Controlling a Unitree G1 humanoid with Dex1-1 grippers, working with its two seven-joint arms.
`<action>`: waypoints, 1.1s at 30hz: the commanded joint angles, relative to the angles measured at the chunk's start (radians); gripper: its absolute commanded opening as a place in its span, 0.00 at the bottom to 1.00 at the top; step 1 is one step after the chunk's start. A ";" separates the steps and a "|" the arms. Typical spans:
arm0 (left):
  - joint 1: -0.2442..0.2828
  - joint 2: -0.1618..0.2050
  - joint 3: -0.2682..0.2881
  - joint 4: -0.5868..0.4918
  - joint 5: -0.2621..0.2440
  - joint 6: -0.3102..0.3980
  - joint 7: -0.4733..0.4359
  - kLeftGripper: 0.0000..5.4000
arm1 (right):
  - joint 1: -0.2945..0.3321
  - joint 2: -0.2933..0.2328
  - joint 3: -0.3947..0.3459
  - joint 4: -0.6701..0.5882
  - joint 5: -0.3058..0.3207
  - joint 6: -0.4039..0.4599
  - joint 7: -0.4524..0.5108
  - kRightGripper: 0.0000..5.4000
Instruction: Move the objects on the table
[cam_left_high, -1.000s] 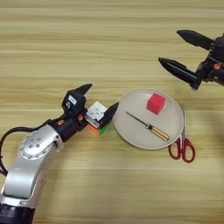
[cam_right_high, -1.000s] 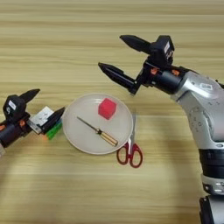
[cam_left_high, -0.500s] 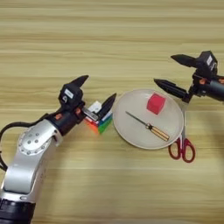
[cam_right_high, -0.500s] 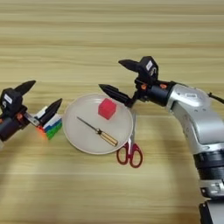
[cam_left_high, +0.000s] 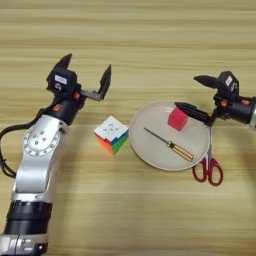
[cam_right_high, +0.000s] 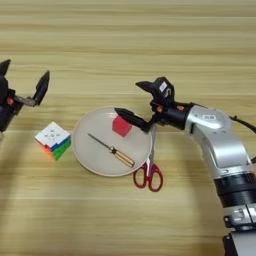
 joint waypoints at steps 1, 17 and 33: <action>-0.048 -0.008 0.016 0.060 0.042 -0.044 0.055 1.00 | 0.011 0.006 0.012 0.011 -0.021 -0.007 -0.001 1.00; -0.107 -0.025 0.045 0.140 0.042 -0.099 0.112 1.00 | 0.029 0.014 0.048 0.086 -0.095 -0.057 0.005 1.00; -0.105 -0.023 0.064 0.133 0.033 -0.116 0.106 1.00 | -0.005 0.063 0.100 0.227 -0.165 -0.121 0.007 0.93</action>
